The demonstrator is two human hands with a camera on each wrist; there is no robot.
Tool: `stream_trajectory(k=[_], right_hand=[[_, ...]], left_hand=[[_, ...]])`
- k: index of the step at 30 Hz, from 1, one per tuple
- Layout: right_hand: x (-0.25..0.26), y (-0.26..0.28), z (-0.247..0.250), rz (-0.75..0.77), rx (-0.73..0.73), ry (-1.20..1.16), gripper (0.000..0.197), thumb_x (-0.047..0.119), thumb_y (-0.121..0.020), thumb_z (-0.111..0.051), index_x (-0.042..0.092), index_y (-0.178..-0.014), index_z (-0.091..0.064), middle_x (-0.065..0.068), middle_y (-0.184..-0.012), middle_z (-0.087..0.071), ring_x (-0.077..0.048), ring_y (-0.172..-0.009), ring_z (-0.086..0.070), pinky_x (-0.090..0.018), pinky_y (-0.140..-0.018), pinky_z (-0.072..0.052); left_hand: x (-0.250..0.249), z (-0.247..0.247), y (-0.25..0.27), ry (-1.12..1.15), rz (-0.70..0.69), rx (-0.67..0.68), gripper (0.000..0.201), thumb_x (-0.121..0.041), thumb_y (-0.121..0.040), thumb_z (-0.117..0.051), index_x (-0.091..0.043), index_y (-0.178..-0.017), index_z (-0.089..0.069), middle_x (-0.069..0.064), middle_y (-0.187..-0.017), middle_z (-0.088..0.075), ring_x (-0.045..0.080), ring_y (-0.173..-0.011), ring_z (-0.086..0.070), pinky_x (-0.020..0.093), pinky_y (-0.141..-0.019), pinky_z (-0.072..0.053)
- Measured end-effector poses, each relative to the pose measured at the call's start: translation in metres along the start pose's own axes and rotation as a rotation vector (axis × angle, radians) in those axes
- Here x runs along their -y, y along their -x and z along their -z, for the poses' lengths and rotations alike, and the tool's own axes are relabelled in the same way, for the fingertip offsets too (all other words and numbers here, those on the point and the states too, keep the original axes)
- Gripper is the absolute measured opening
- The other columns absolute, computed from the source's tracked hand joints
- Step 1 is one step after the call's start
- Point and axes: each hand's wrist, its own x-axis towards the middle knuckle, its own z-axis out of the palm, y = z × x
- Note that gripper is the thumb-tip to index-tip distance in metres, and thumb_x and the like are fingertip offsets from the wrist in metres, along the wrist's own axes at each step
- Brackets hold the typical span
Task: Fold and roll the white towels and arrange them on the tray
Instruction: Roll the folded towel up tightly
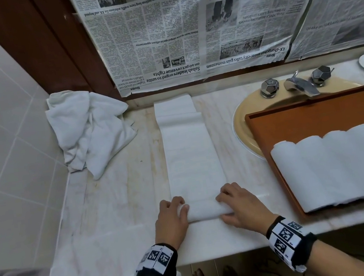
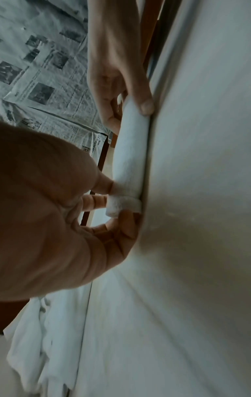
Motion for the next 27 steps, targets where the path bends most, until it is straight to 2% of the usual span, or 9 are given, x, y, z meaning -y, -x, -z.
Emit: stream_trajectory(k=[2,6,8,9,11,15,19,23,27], right_hand=[[-0.001,-0.001,0.0,-0.015,0.007,-0.009,0.042,0.043,-0.078,-0.053,0.015,-0.107,-0.066,0.001,-0.107,-0.052,-0.021,-0.096,-0.053,-0.033,-0.07,-0.051],[0.002,-0.01,0.001,-0.082,0.05,-0.084,0.052,0.049,-0.078,-0.043,0.011,-0.105,-0.067,0.002,-0.109,-0.048,-0.018,-0.101,-0.045,-0.034,-0.078,-0.049],[0.001,-0.013,0.003,-0.098,0.08,-0.166,0.044,0.045,-0.085,-0.049,0.011,-0.107,-0.068,0.003,-0.108,-0.047,-0.015,-0.1,-0.042,-0.025,-0.084,-0.045],[0.0,-0.014,0.006,-0.106,0.107,-0.212,0.038,0.04,-0.09,-0.055,0.012,-0.112,-0.068,0.003,-0.109,-0.048,-0.013,-0.1,-0.041,-0.016,-0.086,-0.039],[-0.004,-0.015,0.011,-0.095,0.141,-0.254,0.035,0.035,-0.096,-0.061,0.017,-0.125,-0.065,0.002,-0.113,-0.052,-0.013,-0.103,-0.043,-0.01,-0.087,-0.03],[-0.009,-0.01,0.014,-0.165,0.113,-0.327,0.041,0.044,-0.098,-0.057,0.025,-0.134,-0.054,0.003,-0.12,-0.06,-0.014,-0.111,-0.053,-0.02,-0.095,-0.036],[-0.004,-0.003,0.01,-0.115,0.053,-0.259,0.026,0.047,-0.103,-0.041,0.031,-0.122,-0.046,0.004,-0.098,-0.061,-0.013,-0.085,-0.055,-0.031,-0.079,-0.046],[-0.001,-0.002,0.001,-0.042,-0.058,-0.181,0.027,0.043,-0.102,-0.034,0.027,-0.113,-0.053,0.008,-0.101,-0.051,-0.014,-0.082,-0.052,-0.037,-0.069,-0.051],[0.001,0.001,-0.003,-0.033,-0.126,-0.116,0.038,0.053,-0.097,-0.042,0.023,-0.109,-0.062,0.005,-0.112,-0.053,-0.015,-0.095,-0.05,-0.032,-0.076,-0.05]], left_hand=[[0.0,0.0,0.001,-0.059,-0.036,-0.025,0.02,-0.041,-0.101,-0.046,-0.031,-0.115,-0.058,-0.005,-0.114,-0.045,0.014,-0.089,-0.054,0.03,-0.074,-0.048],[0.007,-0.008,0.001,-0.132,-0.31,-0.135,0.011,-0.029,-0.096,-0.059,-0.032,-0.105,-0.065,-0.007,-0.121,-0.051,0.018,-0.093,-0.053,0.036,-0.067,-0.053],[0.01,-0.011,0.004,-0.104,-0.377,-0.138,0.022,-0.041,-0.095,-0.056,-0.029,-0.11,-0.067,-0.008,-0.12,-0.055,0.017,-0.098,-0.054,0.035,-0.075,-0.054],[0.012,-0.012,0.007,-0.092,-0.387,-0.123,0.033,-0.05,-0.093,-0.054,-0.027,-0.114,-0.067,-0.009,-0.119,-0.057,0.015,-0.102,-0.054,0.031,-0.079,-0.053],[0.015,-0.012,0.011,-0.114,-0.402,-0.1,0.047,-0.059,-0.089,-0.055,-0.025,-0.119,-0.067,-0.008,-0.117,-0.06,0.013,-0.106,-0.053,0.028,-0.082,-0.05],[0.019,-0.009,0.011,-0.146,-0.383,-0.027,0.048,-0.057,-0.091,-0.051,-0.027,-0.124,-0.066,-0.008,-0.114,-0.065,0.016,-0.103,-0.06,0.033,-0.08,-0.052],[0.018,-0.006,0.01,-0.007,-0.275,0.042,0.056,-0.066,-0.091,-0.035,-0.034,-0.134,-0.054,-0.015,-0.119,-0.062,0.009,-0.107,-0.053,0.033,-0.093,-0.046],[0.011,-0.003,0.009,0.075,-0.211,0.069,0.033,-0.054,-0.099,-0.043,-0.041,-0.129,-0.047,-0.018,-0.115,-0.059,0.007,-0.101,-0.055,0.028,-0.086,-0.043],[0.005,-0.005,0.01,0.089,-0.147,0.032,0.033,-0.045,-0.101,-0.047,-0.033,-0.131,-0.055,-0.008,-0.12,-0.05,0.012,-0.108,-0.056,0.026,-0.09,-0.042]])
